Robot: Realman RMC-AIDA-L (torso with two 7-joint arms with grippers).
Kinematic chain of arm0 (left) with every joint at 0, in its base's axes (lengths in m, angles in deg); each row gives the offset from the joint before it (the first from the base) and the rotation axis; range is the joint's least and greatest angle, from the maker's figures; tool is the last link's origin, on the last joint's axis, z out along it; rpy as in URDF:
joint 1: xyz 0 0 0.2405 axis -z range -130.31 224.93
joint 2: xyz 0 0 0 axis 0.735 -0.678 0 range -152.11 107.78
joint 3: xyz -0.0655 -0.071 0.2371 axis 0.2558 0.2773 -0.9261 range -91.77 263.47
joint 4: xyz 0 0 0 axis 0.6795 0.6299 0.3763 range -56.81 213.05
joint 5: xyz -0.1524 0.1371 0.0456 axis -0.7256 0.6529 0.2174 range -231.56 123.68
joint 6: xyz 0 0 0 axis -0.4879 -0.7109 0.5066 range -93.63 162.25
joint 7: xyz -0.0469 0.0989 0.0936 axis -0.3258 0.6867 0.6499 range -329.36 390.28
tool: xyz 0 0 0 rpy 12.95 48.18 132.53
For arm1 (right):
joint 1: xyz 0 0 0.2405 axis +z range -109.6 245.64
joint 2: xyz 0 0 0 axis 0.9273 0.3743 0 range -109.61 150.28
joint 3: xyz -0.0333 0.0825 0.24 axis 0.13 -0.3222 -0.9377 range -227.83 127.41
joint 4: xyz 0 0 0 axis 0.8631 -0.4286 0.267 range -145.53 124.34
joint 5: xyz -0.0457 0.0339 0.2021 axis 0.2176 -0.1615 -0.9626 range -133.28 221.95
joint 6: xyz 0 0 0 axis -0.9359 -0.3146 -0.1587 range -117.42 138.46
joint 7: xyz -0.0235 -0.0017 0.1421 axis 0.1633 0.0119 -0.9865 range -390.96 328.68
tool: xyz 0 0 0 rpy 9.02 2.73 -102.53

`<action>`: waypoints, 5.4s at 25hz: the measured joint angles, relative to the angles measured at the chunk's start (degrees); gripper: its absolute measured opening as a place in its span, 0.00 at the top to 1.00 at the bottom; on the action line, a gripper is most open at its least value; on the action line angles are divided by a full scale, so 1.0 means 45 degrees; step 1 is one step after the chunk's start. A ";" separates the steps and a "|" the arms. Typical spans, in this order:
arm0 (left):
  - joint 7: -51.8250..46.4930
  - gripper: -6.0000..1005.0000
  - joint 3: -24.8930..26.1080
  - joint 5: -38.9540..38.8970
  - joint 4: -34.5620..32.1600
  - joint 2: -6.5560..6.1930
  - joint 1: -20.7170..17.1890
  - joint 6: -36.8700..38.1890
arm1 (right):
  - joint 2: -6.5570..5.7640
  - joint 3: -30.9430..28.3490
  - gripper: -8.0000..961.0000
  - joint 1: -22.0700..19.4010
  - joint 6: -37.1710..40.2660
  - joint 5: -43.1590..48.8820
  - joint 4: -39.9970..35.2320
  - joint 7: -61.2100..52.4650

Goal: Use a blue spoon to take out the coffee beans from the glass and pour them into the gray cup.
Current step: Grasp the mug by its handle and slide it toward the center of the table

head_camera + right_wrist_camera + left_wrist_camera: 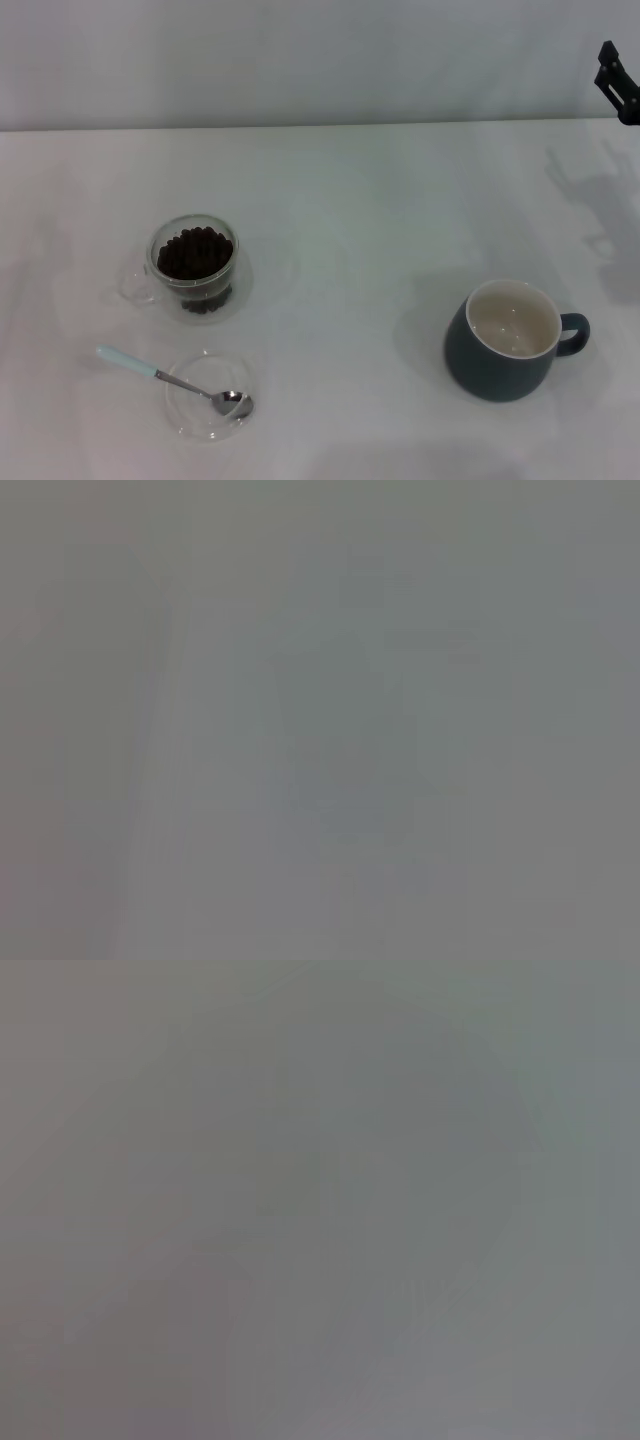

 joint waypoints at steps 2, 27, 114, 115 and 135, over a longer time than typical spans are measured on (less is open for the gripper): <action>0.0006 0.13 -0.0002 0.0001 0.0000 0.0001 -0.0002 -0.0001 | -0.0008 0.0001 0.09 0.0036 -0.0012 0.0000 -0.0002 0.0010; -0.0317 0.13 -0.1014 0.0392 -0.0068 -0.0003 -0.0327 0.0094 | -0.0045 0.0190 0.11 -0.0074 0.0038 0.0018 0.0115 0.0067; -0.7102 0.13 -0.5535 0.3559 -0.5053 -0.0589 -0.5098 0.2715 | -0.0122 0.6267 0.19 -0.4841 0.5335 0.1454 0.2922 -0.4393; -0.7103 0.13 -0.5535 0.3558 -0.5053 -0.0588 -0.5118 0.2708 | -0.0119 0.6272 0.19 -0.4836 0.4976 0.1463 0.2690 -0.4378; -0.7004 0.13 -0.5535 0.3533 -0.4965 -0.0636 -0.5324 0.2606 | -0.0089 0.6092 0.20 -0.4520 0.1374 0.1346 0.0767 -0.3716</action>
